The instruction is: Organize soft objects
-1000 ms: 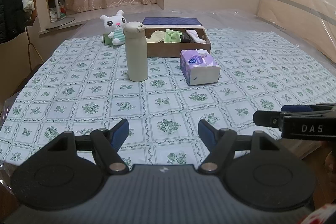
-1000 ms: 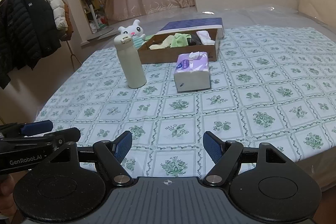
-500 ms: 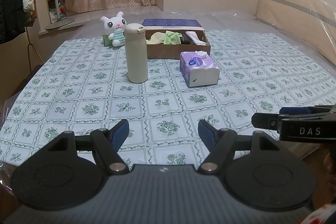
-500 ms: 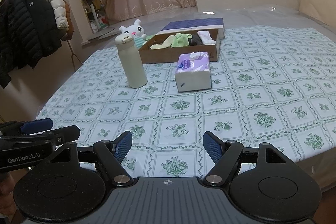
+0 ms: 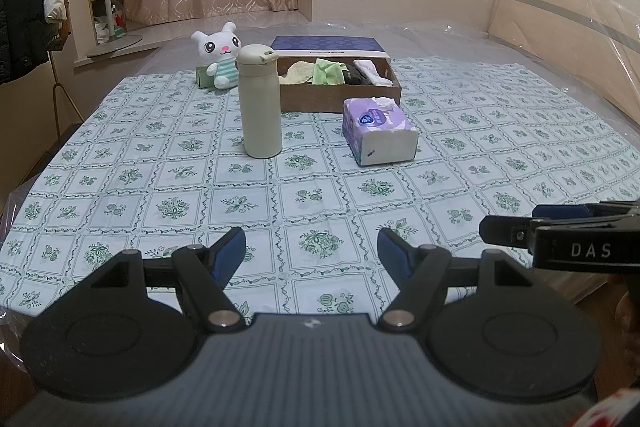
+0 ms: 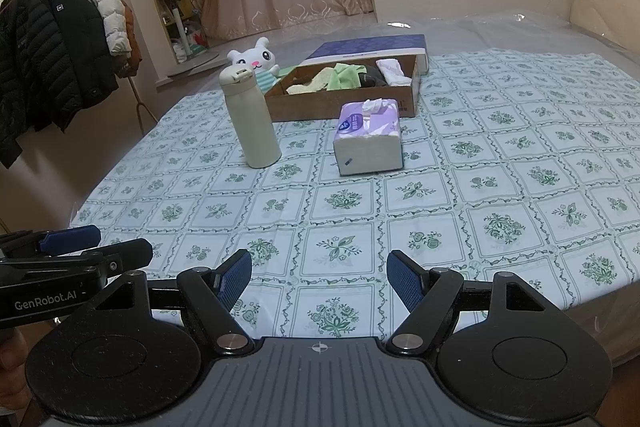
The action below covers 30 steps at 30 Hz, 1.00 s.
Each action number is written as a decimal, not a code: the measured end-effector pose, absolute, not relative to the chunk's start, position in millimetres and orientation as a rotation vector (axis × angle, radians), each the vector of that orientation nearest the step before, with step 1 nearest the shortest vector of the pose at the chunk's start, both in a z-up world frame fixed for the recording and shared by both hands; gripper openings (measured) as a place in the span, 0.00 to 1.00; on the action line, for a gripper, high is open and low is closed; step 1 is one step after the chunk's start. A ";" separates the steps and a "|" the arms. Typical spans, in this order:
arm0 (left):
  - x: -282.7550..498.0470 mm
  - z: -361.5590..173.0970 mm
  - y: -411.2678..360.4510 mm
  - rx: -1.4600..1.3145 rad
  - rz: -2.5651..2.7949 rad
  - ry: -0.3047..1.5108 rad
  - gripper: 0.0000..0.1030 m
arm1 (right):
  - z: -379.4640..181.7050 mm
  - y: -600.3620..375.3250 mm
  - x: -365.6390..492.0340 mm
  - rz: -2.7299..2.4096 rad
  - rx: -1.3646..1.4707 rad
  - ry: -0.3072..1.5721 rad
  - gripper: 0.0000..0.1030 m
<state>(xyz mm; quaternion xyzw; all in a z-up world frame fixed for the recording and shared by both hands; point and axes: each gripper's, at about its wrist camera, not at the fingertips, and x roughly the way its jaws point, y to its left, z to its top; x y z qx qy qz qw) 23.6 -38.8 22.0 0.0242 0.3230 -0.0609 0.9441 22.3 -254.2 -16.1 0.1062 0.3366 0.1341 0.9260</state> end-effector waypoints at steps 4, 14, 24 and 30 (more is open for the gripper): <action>23.5 21.9 -38.8 0.049 -0.124 0.658 0.68 | -15.9 -254.0 21.9 0.275 0.219 0.690 0.72; 23.1 23.2 -39.8 0.047 -0.126 0.658 0.68 | -15.0 -253.7 20.9 0.276 0.218 0.688 0.72; 23.0 23.0 -39.5 0.048 -0.127 0.658 0.68 | -14.6 -253.5 20.3 0.276 0.219 0.687 0.72; 22.8 23.5 -39.6 0.047 -0.126 0.658 0.68 | -14.4 -253.7 20.2 0.277 0.219 0.687 0.72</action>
